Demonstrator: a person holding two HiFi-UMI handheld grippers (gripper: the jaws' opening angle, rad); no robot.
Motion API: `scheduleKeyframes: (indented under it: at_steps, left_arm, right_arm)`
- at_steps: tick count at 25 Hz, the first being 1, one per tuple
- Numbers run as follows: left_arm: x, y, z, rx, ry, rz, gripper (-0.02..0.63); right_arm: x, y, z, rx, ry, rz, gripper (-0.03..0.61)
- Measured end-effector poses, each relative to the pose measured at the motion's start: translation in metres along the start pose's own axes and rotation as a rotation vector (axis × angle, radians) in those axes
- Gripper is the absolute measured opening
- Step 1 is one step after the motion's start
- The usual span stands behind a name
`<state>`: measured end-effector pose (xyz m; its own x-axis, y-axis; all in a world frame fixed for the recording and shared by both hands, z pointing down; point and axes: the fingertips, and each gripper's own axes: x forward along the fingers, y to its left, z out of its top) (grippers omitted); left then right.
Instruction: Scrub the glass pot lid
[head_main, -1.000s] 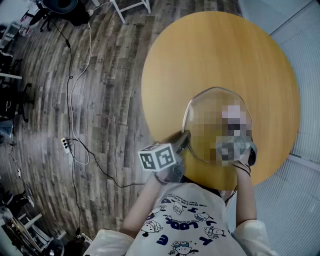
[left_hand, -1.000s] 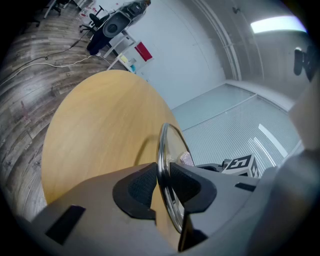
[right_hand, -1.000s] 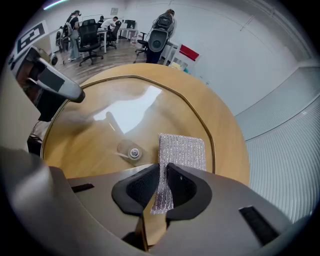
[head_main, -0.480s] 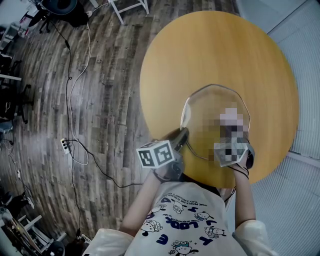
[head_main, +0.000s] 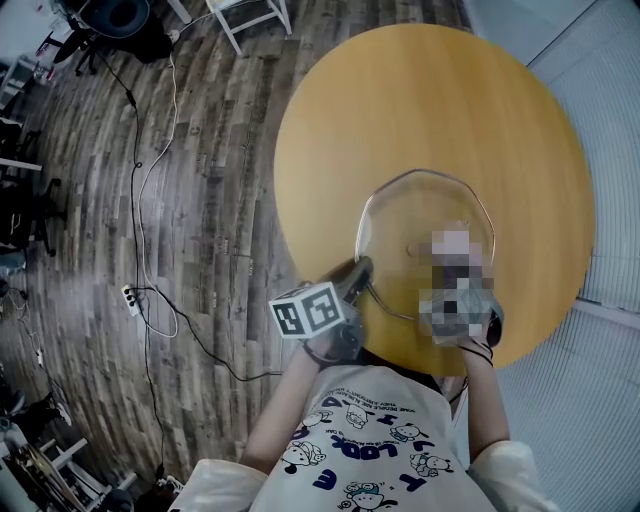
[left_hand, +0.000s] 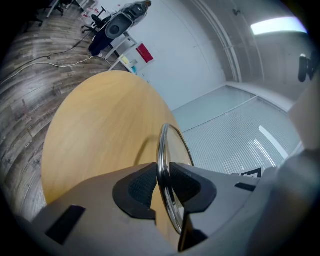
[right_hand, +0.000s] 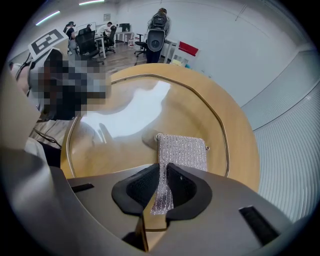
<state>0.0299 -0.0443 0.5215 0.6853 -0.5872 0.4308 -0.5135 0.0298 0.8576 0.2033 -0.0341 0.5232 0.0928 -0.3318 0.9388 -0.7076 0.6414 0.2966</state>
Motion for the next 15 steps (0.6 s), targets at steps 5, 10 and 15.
scheduleKeyframes:
  at_steps: [5,10,15]
  left_arm:
    - [-0.002,-0.001,0.000,0.001,-0.001,0.004,0.086]
    - [-0.002,0.000,0.000,0.001,-0.001,0.008,0.086]
    - [-0.001,-0.001,-0.002,-0.001,-0.005,0.004,0.086]
  right_arm:
    - [-0.007,0.007,-0.004,0.034,0.004,0.039,0.063]
    - [-0.012,0.020,-0.006,0.053,0.006,0.087,0.063]
    - [-0.017,0.036,-0.008,0.096,0.000,0.149,0.063]
